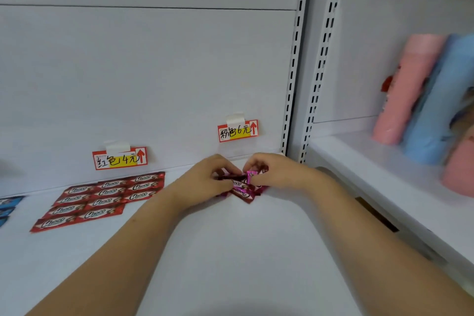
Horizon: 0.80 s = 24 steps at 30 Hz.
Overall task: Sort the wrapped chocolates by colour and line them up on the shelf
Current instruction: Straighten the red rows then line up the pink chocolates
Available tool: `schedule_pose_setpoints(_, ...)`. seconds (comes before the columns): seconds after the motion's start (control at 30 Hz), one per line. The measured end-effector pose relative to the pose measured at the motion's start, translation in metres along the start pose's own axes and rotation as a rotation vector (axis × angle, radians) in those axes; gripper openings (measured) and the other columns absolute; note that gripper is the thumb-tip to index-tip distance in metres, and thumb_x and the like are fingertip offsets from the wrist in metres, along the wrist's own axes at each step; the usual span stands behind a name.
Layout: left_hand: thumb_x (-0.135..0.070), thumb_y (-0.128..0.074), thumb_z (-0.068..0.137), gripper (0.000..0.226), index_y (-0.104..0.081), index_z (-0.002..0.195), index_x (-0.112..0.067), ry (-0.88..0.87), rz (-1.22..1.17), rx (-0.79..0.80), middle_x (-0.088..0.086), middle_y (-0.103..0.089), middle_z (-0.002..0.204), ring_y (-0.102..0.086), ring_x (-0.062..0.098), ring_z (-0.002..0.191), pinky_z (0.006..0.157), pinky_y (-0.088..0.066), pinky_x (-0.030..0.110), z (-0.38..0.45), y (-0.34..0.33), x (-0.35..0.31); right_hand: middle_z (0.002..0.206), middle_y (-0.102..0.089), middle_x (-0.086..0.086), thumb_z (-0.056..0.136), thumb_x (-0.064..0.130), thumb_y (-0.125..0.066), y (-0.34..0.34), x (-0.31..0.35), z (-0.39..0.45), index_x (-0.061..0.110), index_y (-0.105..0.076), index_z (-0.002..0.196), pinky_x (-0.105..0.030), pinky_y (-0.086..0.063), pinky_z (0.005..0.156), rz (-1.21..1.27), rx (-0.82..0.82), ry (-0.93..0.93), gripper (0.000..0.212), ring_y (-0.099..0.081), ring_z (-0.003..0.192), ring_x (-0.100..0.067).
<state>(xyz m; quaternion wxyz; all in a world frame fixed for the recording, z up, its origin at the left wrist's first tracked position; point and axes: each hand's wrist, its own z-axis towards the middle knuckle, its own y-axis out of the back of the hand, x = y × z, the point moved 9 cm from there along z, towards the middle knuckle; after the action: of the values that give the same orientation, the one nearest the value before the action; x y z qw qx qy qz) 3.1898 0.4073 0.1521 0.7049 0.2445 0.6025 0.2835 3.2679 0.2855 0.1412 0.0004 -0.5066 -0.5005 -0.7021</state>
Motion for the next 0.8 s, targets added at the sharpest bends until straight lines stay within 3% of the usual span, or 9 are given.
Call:
schedule_pose_setpoints(0.17,-0.012,-0.063,0.091,0.017,-0.077,0.094,-0.021,0.108,-0.107,0.086,-0.006,-0.074,0.091,-0.064,0.001,0.080,0.076,-0.047,0.017,-0.005,0.008,0.007,0.087,-0.066,0.010,0.084,0.014,-0.071,-0.002,0.011,-0.018,0.025,-0.069,0.096,-0.022,-0.045,0.072,0.039,0.129,-0.005,0.017,-0.059,0.071,-0.002)
schedule_pose_setpoints(0.3,-0.021,-0.060,0.096,0.018,-0.075,0.086,-0.022,0.128,-0.108,-0.093,-0.016,-0.071,0.071,-0.057,-0.006,0.063,0.063,-0.041,0.010,-0.001,0.019,0.020,0.091,-0.069,-0.004,0.086,0.009,-0.072,0.009,0.012,-0.021,0.017,-0.067,0.090,-0.030,-0.043,0.081,0.209,0.068,0.004,0.010,-0.062,0.084,-0.014)
schedule_pose_setpoints(0.4,-0.018,-0.056,0.099,0.018,-0.072,0.090,-0.017,0.089,-0.135,-0.188,-0.014,-0.067,0.062,-0.055,-0.003,0.055,0.058,-0.040,0.007,0.000,0.027,0.020,0.083,-0.068,0.000,0.088,0.010,-0.070,0.021,0.013,-0.019,0.013,-0.066,0.093,-0.023,-0.049,0.075,0.261,-0.035,0.022,0.007,-0.062,0.073,-0.008)
schedule_pose_setpoints(0.53,-0.013,-0.052,0.100,0.020,-0.071,0.103,-0.018,0.048,-0.140,-0.278,-0.009,-0.065,0.063,-0.059,0.005,0.053,0.059,-0.043,0.007,-0.001,0.036,0.020,0.079,-0.059,0.003,0.098,0.015,-0.058,0.031,0.005,-0.012,0.016,-0.066,0.107,-0.025,-0.049,0.067,0.211,-0.213,0.017,0.013,-0.057,0.061,-0.008)
schedule_pose_setpoints(0.6,-0.012,-0.051,0.100,0.022,-0.071,0.104,-0.022,0.024,-0.116,-0.300,-0.007,-0.064,0.065,-0.059,0.004,0.053,0.060,-0.043,0.006,0.000,0.038,0.020,0.073,-0.058,0.004,0.099,0.018,-0.055,0.032,0.002,-0.009,0.021,-0.069,0.105,-0.024,-0.046,0.065,0.135,-0.265,-0.001,0.015,-0.053,0.059,-0.009)
schedule_pose_setpoints(0.73,-0.010,-0.054,0.098,0.024,-0.073,0.102,-0.024,0.023,-0.082,-0.317,-0.007,-0.070,0.092,-0.060,-0.002,0.061,0.063,-0.042,0.003,0.003,0.040,0.025,0.078,-0.067,0.007,0.093,0.010,-0.063,0.035,0.006,-0.007,0.021,-0.074,0.098,-0.011,-0.044,0.063,0.109,-0.315,0.030,0.015,-0.058,0.067,-0.004)
schedule_pose_setpoints(0.8,-0.009,-0.057,0.094,0.026,-0.073,0.103,-0.027,0.036,-0.055,-0.300,-0.012,-0.069,0.099,-0.061,-0.003,0.073,0.066,-0.042,0.002,0.003,0.040,0.028,0.086,-0.072,0.006,0.089,0.009,-0.068,0.031,0.006,-0.005,0.022,-0.075,0.094,-0.009,-0.045,0.070,0.111,-0.282,0.042,0.015,-0.063,0.077,-0.002)
